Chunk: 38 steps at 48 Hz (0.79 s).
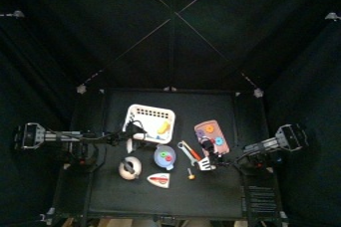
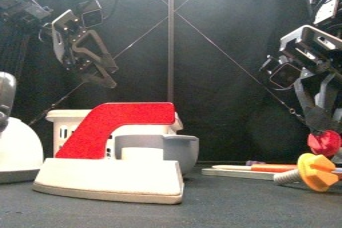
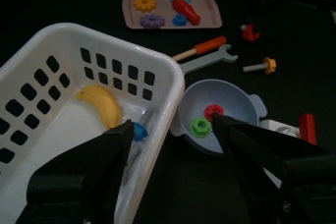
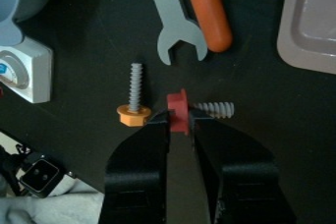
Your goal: Place red screw on table
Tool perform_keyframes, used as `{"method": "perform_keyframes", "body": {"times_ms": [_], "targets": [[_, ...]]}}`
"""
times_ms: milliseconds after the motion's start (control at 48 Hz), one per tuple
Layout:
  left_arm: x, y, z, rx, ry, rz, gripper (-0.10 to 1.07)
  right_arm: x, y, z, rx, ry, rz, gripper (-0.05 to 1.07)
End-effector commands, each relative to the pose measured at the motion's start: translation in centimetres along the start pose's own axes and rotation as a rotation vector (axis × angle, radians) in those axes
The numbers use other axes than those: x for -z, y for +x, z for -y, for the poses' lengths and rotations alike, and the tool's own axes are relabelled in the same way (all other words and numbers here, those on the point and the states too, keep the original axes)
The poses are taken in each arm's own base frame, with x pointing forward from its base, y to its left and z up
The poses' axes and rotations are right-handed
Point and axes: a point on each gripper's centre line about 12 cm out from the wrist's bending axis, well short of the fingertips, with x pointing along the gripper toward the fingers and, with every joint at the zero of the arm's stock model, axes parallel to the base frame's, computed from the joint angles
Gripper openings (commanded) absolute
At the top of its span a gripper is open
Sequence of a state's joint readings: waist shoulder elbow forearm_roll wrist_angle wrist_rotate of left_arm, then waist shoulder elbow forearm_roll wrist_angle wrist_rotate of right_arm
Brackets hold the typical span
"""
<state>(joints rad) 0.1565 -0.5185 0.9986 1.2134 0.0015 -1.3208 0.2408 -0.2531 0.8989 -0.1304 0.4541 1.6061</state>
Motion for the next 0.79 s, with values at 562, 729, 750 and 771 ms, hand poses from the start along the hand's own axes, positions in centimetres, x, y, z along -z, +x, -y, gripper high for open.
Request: {"method": "perform_keyframes", "body": {"times_ms": [562, 729, 750, 771], "targets": [[-0.6, -0.1, 0.0, 0.003, -0.003, 0.017, 0.97, -0.1, 0.8, -1.8, -0.007, -0.039, 0.012, 0.54], [-0.6, -0.1, 0.1, 0.005, -0.001, 0.017, 0.97, -0.2, 1.0, -1.8, 0.001, -0.042, 0.016, 0.54], [-0.6, -0.1, 0.1, 0.005, -0.002, 0.017, 0.97, -0.2, 1.0, -1.8, 0.001, -0.042, 0.015, 0.54], [-0.5, -0.1, 0.1, 0.006, -0.001, 0.015, 0.97, -0.3, 1.0, -1.9, 0.001, -0.044, 0.016, 0.54]]}}
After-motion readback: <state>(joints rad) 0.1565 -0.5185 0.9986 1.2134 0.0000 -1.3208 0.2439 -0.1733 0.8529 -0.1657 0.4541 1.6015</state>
